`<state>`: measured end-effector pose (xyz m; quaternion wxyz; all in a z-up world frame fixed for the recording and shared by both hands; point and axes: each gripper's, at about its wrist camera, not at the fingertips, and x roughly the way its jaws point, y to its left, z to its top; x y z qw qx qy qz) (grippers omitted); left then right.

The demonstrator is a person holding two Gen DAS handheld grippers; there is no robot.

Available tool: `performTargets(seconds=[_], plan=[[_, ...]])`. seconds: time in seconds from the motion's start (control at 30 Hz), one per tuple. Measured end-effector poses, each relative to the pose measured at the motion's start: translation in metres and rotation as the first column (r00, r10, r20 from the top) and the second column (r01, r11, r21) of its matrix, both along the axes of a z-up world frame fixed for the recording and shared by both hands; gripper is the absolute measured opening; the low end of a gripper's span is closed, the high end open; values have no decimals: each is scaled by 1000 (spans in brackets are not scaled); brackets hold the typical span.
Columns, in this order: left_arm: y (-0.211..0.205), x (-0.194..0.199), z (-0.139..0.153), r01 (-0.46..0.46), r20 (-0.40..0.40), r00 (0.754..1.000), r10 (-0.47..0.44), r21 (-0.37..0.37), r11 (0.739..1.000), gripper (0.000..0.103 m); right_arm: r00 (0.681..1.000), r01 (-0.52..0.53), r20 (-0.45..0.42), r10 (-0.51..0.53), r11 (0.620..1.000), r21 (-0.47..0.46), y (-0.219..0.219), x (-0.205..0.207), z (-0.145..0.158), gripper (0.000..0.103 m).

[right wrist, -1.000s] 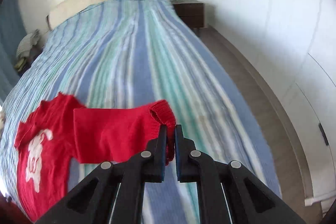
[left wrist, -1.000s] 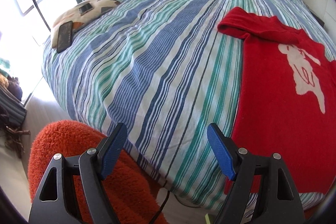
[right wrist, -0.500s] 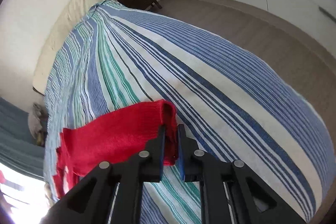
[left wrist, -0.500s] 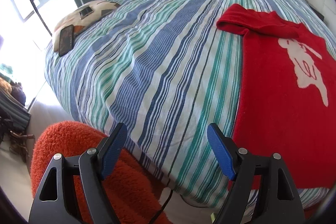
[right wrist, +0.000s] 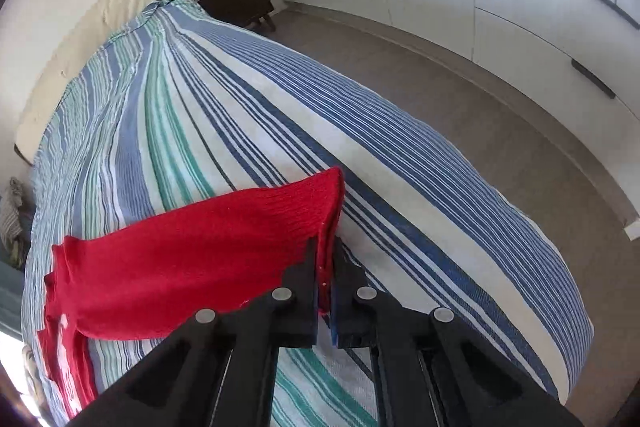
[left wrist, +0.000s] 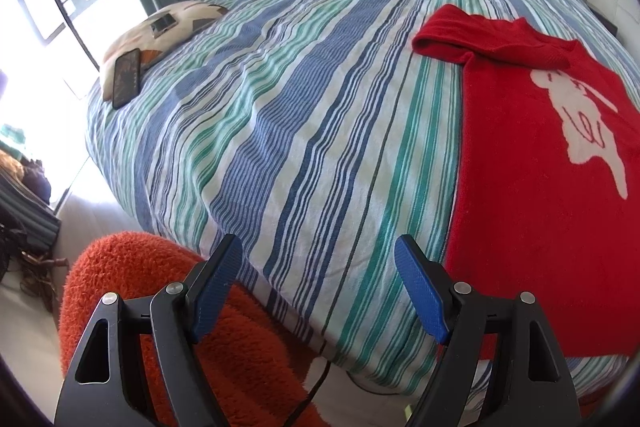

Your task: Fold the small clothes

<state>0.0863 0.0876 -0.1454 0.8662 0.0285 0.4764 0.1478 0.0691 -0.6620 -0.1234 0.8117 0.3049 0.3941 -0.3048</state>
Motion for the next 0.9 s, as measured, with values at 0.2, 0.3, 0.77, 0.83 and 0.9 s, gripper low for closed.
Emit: performTargets(seconds=[0.2,0.3,0.77,0.83,0.9], plan=[[4,0,-1,-14,-4,1000,14,-17,1000,80,999,25,-23,-27,997,-72,5,2,9,2],[5,-1,-1,-17,-5,1000,17,-18,1000,80,1000,0,-19,-2,992,-126,8,4,21,2],[-3,1,-6,21,-37,999,-21,-1,1000,81,997,-61,52,61,998,9,-4,-15,1,29],[-4,1,-7,24,-38,999,-24,2,1000,81,997,-46,55,46,999,-11,-5,-25,7,46],[-5,1,-8,27,-42,999,-27,4,1000,81,998,11,61,-10,1000,-29,-8,-39,13,53]])
